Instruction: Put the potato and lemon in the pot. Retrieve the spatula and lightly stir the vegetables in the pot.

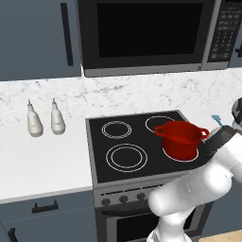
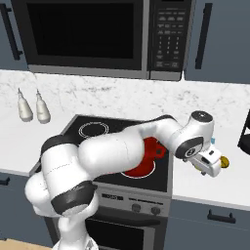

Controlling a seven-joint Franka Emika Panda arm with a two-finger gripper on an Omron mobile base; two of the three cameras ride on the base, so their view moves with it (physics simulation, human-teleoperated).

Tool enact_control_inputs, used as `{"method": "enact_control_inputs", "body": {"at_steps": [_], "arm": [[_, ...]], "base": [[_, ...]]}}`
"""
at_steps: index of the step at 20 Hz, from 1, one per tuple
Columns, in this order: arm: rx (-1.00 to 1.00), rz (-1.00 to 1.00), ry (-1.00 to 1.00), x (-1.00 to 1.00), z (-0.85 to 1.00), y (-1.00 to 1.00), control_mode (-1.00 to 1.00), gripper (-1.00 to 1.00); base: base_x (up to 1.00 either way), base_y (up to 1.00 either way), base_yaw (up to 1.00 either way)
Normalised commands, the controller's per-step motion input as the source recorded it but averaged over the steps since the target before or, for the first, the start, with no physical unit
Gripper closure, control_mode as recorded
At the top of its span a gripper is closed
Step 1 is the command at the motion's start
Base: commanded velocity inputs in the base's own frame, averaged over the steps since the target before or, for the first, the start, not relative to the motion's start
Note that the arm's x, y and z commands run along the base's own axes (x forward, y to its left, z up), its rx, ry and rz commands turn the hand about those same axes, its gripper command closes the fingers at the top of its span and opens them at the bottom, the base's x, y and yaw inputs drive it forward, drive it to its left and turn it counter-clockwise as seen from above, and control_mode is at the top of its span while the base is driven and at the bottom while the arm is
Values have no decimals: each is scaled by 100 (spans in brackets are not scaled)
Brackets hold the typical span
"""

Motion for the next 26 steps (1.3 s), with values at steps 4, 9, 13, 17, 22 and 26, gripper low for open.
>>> {"method": "enact_control_inputs", "body": {"at_steps": [4,9,13,17,22,26], "arm": [[0,0,-1,54,-21,-79,-100,-100],[0,-4,-6,25,-21,-28,-100,-100],[0,-11,-2,3,-4,0,-100,-100],[0,-3,-1,32,-12,0,-100,-100],[-5,-2,-6,21,-50,0,-100,-100],[-2,-4,-9,16,-34,-1,-100,-100]], "base": [[0,0,0],[0,0,0],[0,0,0],[0,0,0],[0,0,0],[0,0,0]]}}
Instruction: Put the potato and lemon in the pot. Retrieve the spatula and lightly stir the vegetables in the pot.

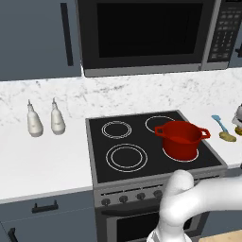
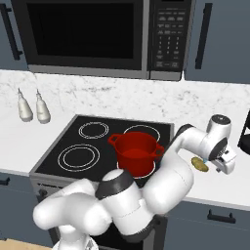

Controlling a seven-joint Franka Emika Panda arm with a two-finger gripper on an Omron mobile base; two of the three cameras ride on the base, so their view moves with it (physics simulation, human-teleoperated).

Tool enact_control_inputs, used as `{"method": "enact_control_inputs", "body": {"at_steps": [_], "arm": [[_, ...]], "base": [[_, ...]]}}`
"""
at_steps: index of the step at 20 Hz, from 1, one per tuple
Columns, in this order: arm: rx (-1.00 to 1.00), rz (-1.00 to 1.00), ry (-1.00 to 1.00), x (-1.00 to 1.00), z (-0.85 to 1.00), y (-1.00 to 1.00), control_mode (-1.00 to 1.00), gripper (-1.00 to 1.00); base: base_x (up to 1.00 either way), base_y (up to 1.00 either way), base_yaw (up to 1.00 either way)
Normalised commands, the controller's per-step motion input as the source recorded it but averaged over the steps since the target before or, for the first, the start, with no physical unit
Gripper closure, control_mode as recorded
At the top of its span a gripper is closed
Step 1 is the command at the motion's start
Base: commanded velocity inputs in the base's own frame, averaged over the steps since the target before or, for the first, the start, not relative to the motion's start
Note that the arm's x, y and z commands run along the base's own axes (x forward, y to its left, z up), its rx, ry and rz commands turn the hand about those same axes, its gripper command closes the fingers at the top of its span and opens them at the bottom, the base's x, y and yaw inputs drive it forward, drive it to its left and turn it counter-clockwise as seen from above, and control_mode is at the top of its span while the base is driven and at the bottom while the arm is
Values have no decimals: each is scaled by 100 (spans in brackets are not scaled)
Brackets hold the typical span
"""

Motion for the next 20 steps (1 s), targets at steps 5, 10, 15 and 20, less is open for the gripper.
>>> {"method": "enact_control_inputs", "body": {"at_steps": [5,10,15,20], "arm": [[0,-7,-1,26,-20,-13,-100,-100],[0,-10,0,20,-15,-23,-100,-100],[-1,-15,0,24,-16,-13,-100,-100],[0,-9,0,42,-9,-9,-100,-100]], "base": [[0,0,0],[0,0,0],[0,0,0],[0,0,0]]}}
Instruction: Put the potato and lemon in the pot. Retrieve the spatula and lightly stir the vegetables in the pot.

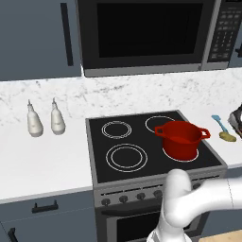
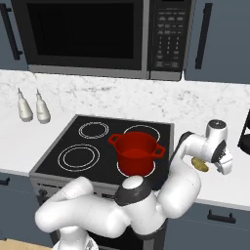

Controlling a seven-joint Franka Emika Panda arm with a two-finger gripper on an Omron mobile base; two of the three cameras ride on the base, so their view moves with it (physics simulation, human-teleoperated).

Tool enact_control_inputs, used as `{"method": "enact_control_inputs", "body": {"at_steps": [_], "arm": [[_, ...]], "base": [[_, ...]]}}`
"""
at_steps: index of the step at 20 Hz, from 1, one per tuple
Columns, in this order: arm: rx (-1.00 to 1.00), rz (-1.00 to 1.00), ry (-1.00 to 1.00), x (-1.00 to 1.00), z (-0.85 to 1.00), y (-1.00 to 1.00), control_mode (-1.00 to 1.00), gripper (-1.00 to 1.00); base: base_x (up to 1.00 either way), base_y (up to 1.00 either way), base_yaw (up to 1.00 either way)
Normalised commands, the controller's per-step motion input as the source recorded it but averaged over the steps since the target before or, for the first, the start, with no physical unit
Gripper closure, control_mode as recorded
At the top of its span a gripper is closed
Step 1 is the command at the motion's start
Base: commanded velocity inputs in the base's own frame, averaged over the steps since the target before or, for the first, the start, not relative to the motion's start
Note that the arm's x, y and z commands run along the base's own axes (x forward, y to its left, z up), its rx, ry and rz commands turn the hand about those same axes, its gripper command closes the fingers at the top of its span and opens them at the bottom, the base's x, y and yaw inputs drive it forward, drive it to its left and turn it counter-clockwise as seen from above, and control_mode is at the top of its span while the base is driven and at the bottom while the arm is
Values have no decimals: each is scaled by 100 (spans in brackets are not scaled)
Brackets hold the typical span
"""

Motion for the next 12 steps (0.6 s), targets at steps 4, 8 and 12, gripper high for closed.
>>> {"method": "enact_control_inputs", "body": {"at_steps": [4,8,12], "arm": [[0,-2,0,28,-15,-43,-100,-100],[0,0,0,25,-26,-48,-100,-100],[-2,-1,0,41,-26,-11,-100,-100]], "base": [[0,0,0],[0,0,0],[0,0,0]]}}
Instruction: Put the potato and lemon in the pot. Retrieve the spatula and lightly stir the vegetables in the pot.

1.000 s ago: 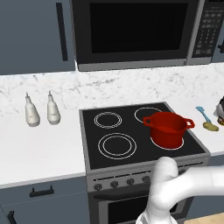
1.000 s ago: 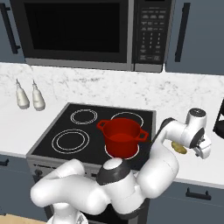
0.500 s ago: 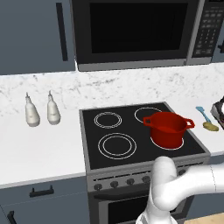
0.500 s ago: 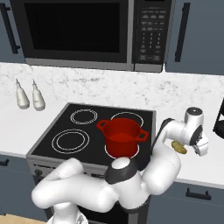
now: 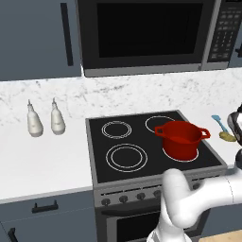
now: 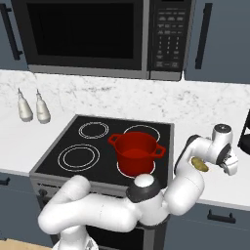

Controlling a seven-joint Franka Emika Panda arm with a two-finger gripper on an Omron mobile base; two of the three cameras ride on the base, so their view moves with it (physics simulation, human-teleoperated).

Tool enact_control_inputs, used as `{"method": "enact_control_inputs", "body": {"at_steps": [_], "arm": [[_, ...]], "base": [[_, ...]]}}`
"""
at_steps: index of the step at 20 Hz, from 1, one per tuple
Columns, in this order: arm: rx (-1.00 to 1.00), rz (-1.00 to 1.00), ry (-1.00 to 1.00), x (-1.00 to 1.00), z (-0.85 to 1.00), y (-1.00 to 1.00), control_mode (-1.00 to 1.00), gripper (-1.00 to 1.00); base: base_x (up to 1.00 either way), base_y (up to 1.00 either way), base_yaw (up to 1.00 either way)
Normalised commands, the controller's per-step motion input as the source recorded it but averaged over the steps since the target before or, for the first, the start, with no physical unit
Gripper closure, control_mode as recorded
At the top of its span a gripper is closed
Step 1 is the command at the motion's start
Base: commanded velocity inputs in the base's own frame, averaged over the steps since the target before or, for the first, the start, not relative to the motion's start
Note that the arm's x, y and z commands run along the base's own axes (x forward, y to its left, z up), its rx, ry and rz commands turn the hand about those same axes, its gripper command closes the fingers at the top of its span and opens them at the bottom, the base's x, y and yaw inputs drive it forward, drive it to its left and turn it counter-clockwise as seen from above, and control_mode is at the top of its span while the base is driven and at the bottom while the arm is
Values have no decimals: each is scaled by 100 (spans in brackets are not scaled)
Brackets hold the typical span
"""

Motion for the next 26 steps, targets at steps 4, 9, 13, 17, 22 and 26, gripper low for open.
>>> {"method": "enact_control_inputs", "body": {"at_steps": [4,9,13,17,22,26], "arm": [[0,-2,0,46,-14,-14,-100,-100],[0,0,0,25,-22,-35,-100,-100],[0,0,0,29,-30,-17,-100,100],[-3,0,-2,16,-29,-1,-100,100],[-10,4,-24,-26,-35,1,-100,100],[-11,15,-56,-98,-3,19,-100,100]], "base": [[0,0,0],[0,0,0],[0,0,0],[0,0,0],[0,0,0],[0,0,0]]}}
